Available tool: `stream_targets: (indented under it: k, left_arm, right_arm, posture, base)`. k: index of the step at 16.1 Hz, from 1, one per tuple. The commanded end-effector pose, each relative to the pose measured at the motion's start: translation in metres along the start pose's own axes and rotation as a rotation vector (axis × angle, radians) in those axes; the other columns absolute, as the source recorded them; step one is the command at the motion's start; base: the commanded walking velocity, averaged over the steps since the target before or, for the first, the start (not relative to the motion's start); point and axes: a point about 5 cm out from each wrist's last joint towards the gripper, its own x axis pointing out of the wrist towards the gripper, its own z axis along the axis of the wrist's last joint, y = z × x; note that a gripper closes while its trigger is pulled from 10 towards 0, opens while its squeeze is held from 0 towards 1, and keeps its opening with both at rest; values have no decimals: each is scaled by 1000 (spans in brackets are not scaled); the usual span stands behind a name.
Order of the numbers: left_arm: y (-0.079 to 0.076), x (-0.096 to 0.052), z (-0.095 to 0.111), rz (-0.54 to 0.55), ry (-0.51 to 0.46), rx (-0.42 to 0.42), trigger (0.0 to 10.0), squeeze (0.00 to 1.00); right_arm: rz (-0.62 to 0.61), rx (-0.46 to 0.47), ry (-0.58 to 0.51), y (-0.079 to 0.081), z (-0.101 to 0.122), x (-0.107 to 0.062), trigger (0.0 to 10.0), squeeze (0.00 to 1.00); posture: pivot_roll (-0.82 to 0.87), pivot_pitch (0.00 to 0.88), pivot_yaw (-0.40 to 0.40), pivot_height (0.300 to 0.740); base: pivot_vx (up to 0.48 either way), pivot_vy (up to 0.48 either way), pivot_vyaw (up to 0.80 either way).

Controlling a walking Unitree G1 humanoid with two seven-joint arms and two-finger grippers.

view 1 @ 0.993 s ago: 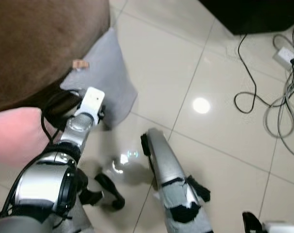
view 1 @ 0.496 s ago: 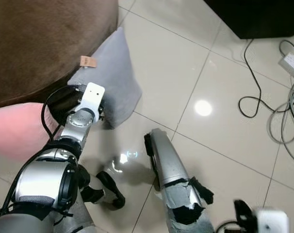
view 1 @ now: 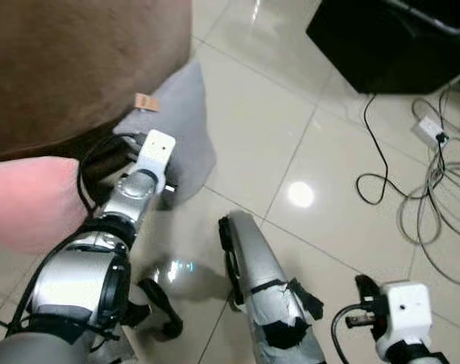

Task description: Move the pillow to the sofa from floor

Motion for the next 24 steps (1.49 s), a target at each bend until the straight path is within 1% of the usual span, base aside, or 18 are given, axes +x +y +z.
stream_targets:
  k: [1,4,5,6,7,9,12,13,14,15,16,17,19,20,22,23,24]
  left_arm:
    - [-10,-2,-14,-35,51,8,0,0]
    - [-5,-2,-13,-29,54,39,0,0]
    - [-4,-1,-11,-23,51,81,0,0]
    - [-5,0,-8,-21,50,96,10000,0]
    - [-4,0,-4,-20,39,91,10000,0]
    - [-2,1,1,2,30,119,10000,0]
    - [1,1,3,4,18,112,10000,0]
    - [5,0,2,7,24,114,10000,0]
    - [8,0,2,11,28,113,10000,0]
    - [14,-1,-1,18,37,99,10000,0]
    - [23,-4,-8,30,62,99,10000,0]
    - [26,-5,-11,31,73,115,10000,0]
    - [31,-7,-15,22,89,144,10000,0]
    - [27,-6,-14,-1,93,148,10000,0]
    - [19,-4,-10,-21,70,152,10000,0]
    - [17,-4,-10,-20,72,137,10000,0]
    - [16,-4,-10,-18,76,125,10000,0]
  right_arm:
    - [-2,16,56,1,-11,-3,10000,0]
    - [-5,49,61,12,-15,-4,10000,0]
    - [-14,60,64,14,-17,-5,10000,0]
    - [-23,70,69,17,-19,-6,10000,0]
    - [-28,76,70,20,-20,-8,10000,0]
    - [-50,86,73,20,-22,-9,10000,0]
    - [-73,101,63,24,-21,-8,10000,0]
    - [-79,118,60,31,-21,-10,10000,0]
    - [-82,127,59,36,-20,-12,10000,0]
    - [-90,144,66,44,-22,-15,10000,0]
    - [-119,194,92,60,-29,-22,10000,0]
    - [-138,219,104,66,-33,-26,10000,0]
    - [-169,259,121,80,-36,-33,10000,0]
    - [-198,280,136,87,-38,-39,10000,0]
    - [-221,277,126,84,-37,-39,10000,0]
    - [-215,267,121,82,-37,-36,10000,0]
    - [-212,260,117,81,-38,-34,10000,0]
  posture:
    - [-373,356,-151,569]
    - [-384,364,-115,569]
    - [-389,367,-96,569]
    - [-399,371,-81,569]
    - [-404,372,-70,569]
    - [-414,372,-46,569]
    - [-422,384,-2,569]
    - [-416,423,29,569]
    - [-411,437,47,569]
    - [-409,466,101,569]
    - [-394,503,191,569]
    - [-393,517,213,569]
    - [-382,559,285,569]
    - [-385,562,302,569]
    - [-386,542,289,569]
    - [-383,524,272,569]
    - [-383,524,272,569]
  base:
    - [0,0,0]
    - [0,0,0]
    - [0,0,0]
    - [0,0,0]
    - [0,0,0]
    - [0,0,0]
    - [0,0,0]
    - [0,0,0]
    - [0,0,0]
    - [0,0,0]
    - [0,0,0]
    - [0,0,0]
    - [0,0,0]
    - [0,0,0]
    - [0,0,0]
    - [0,0,0]
    - [0,0,0]
